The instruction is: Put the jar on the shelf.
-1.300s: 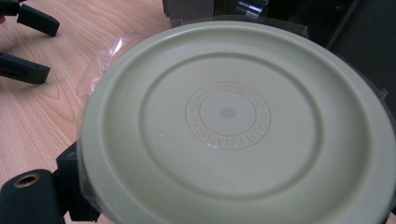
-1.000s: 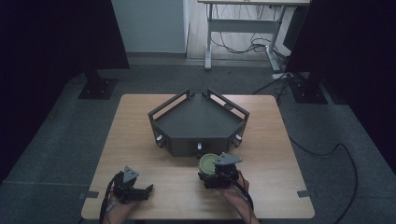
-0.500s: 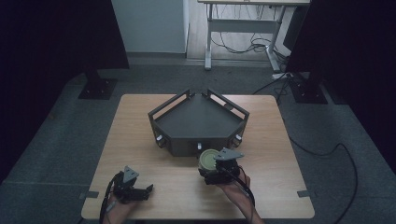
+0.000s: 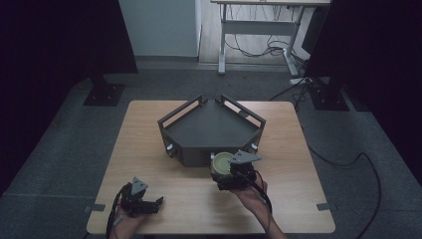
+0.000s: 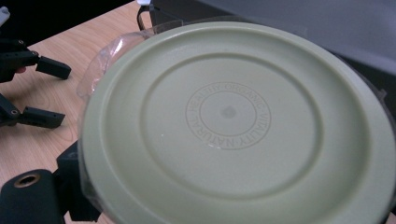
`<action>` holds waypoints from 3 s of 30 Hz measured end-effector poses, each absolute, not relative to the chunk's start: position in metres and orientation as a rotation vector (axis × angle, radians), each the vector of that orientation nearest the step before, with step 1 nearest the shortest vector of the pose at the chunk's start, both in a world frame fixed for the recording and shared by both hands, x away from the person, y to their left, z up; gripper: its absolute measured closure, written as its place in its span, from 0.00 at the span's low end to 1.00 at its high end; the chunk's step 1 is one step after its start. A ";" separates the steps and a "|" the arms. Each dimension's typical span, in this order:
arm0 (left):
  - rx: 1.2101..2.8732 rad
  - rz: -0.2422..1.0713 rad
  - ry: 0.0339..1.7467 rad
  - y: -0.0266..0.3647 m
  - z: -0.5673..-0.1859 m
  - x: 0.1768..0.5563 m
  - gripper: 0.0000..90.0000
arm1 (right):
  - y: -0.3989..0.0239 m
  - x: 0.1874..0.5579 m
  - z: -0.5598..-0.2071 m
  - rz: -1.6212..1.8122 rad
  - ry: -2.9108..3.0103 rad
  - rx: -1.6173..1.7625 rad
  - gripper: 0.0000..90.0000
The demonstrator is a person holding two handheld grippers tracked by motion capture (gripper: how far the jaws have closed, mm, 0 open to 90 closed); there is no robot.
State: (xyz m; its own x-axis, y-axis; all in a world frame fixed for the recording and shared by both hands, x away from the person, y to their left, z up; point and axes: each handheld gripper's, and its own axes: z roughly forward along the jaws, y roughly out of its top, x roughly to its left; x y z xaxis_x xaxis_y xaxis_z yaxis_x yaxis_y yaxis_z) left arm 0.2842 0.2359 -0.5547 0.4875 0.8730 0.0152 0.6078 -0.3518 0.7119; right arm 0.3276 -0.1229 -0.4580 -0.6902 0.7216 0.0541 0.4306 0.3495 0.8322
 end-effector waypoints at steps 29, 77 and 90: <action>2.085 0.526 1.213 0.236 -0.555 0.284 0.02 | -0.125 0.355 -0.413 1.265 2.263 1.023 0.10; 2.091 0.520 1.204 0.236 -0.555 0.284 0.02 | -0.105 0.421 -0.393 1.235 2.207 1.045 0.10; 2.093 0.519 1.200 0.235 -0.555 0.284 0.02 | -0.102 0.436 -0.403 1.202 2.197 1.081 0.10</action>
